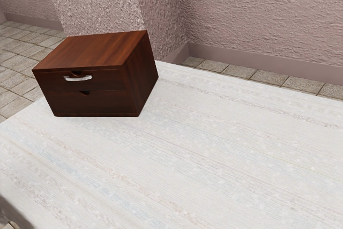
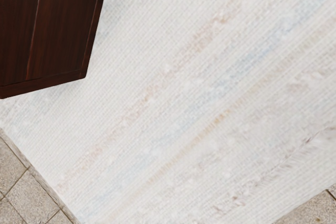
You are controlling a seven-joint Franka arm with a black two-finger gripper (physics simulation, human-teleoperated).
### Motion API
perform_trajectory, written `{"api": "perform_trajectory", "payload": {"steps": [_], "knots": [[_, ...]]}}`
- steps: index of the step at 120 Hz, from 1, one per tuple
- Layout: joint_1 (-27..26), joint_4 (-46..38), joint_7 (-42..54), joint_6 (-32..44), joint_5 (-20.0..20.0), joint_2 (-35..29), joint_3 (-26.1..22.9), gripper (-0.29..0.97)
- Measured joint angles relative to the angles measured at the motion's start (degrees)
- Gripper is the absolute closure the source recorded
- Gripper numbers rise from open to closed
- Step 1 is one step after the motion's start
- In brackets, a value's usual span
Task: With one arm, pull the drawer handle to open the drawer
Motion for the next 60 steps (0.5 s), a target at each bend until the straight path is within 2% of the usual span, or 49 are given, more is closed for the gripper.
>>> {"api": "perform_trajectory", "payload": {"steps": [36, 60], "knots": [[0.00, 3.36, 0.07, 1.02, -0.20, 1.57, 1.16, 0.00], [-0.13, 5.76, 0.13, 1.43, -0.37, 5.88, 1.53, 0.00]]}}
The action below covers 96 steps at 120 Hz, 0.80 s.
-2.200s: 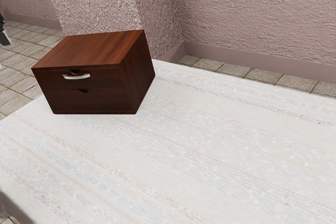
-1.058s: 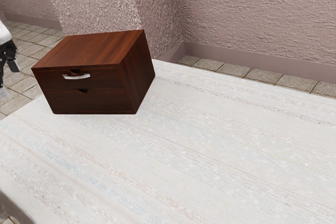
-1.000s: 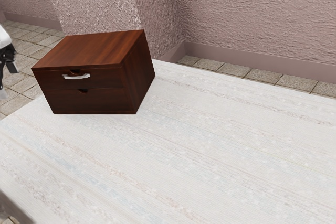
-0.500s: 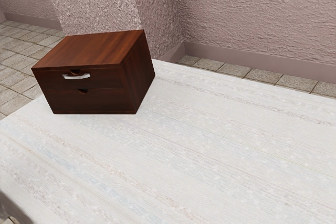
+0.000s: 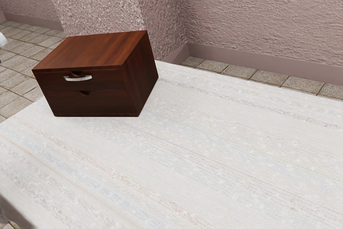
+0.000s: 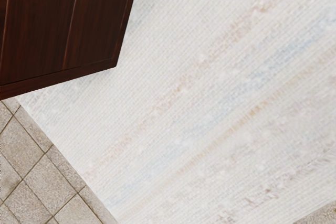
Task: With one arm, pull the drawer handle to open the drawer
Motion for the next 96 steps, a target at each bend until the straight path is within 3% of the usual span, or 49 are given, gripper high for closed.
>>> {"api": "perform_trajectory", "payload": {"steps": [42, 96], "knots": [[1.89, 0.21, 0.07, 2.30, -0.97, 2.28, -0.06, 0.00], [-0.26, -4.03, 0.15, 9.45, -2.93, 1.59, -0.06, 0.00]]}}
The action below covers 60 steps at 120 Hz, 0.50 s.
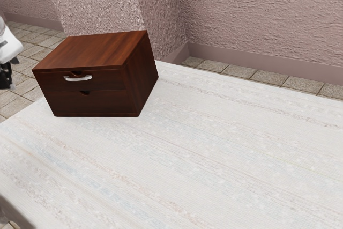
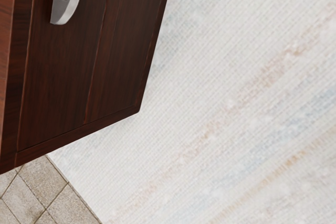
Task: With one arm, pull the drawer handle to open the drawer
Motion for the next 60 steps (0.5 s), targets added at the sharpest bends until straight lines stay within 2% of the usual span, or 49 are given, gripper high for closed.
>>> {"api": "perform_trajectory", "payload": {"steps": [27, 60], "knots": [[1.37, -1.33, 0.02, 3.00, -0.19, -0.13, -0.16, 0.00], [-0.75, -6.66, 0.06, 8.39, -1.47, -2.03, -0.12, 0.00]]}}
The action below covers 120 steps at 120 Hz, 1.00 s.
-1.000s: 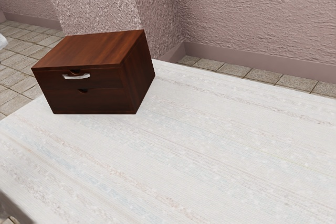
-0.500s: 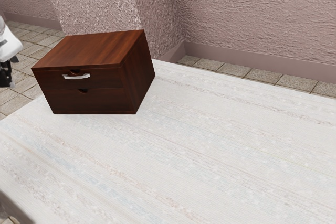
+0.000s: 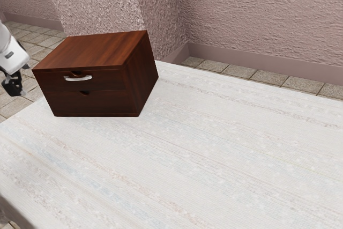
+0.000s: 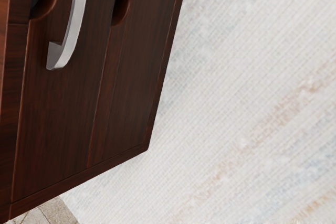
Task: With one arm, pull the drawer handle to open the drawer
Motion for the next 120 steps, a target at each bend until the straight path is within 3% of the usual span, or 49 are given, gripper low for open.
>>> {"api": "perform_trajectory", "payload": {"steps": [19, 50, 120], "knots": [[1.26, -1.05, 0.06, 2.50, -0.18, -0.47, 0.11, 0.00], [0.93, -1.11, 2.12, 6.94, -6.00, 1.62, 0.47, 0.00], [1.35, -1.47, 4.93, 9.82, -8.13, 6.57, 0.36, 0.00]]}}
